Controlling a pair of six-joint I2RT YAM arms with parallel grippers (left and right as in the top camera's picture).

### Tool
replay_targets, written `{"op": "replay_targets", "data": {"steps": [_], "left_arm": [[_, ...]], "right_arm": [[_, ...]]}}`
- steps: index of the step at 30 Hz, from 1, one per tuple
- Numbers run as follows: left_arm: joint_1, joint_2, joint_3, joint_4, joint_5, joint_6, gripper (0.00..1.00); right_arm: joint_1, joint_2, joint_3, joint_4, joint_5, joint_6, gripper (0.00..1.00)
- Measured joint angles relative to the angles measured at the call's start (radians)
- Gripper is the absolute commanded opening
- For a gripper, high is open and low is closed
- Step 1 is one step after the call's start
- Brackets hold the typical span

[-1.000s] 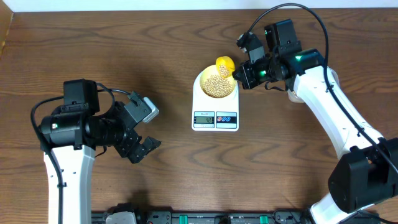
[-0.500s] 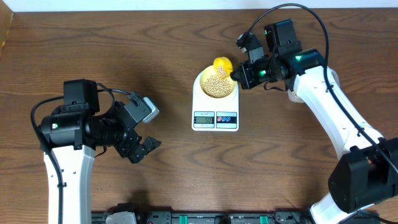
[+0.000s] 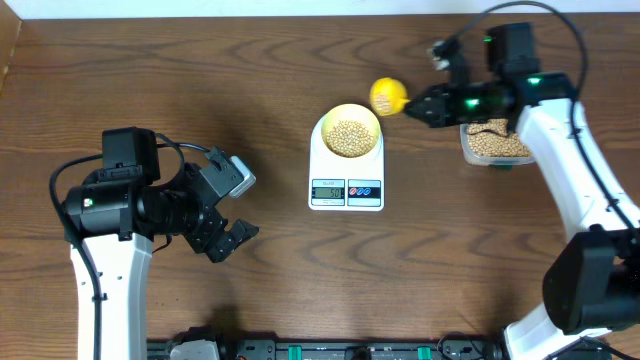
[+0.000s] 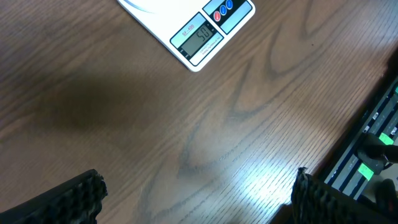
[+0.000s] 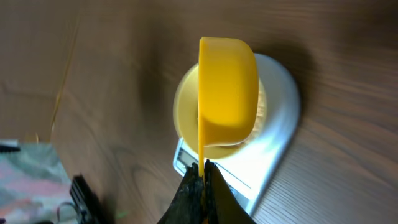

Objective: Scoop item into bowl and weigh 50g on scale
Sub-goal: 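Move the empty scoop with the right gripper back toward the tub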

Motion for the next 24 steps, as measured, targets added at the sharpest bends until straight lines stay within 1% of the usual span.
{"op": "replay_targets", "data": {"steps": [8, 11, 14, 19, 24], "left_arm": [[0.000, 0.000, 0.000, 0.000, 0.000, 0.000, 0.98], [0.000, 0.000, 0.000, 0.000, 0.000, 0.000, 0.98], [0.000, 0.000, 0.000, 0.000, 0.000, 0.000, 0.98], [0.000, 0.000, 0.000, 0.000, 0.000, 0.000, 0.98], [0.000, 0.000, 0.000, 0.000, 0.000, 0.000, 0.98]], "right_arm": [[-0.208, 0.000, 0.001, -0.158, 0.001, -0.093, 0.01], [-0.301, 0.000, 0.001, -0.207, 0.096, -0.132, 0.02], [-0.342, 0.000, 0.002, -0.243, 0.203, -0.150, 0.02], [-0.330, 0.000, 0.002, -0.257, 0.404, -0.162, 0.01], [-0.229, 0.000, 0.002, -0.257, 0.659, -0.164, 0.02]]}}
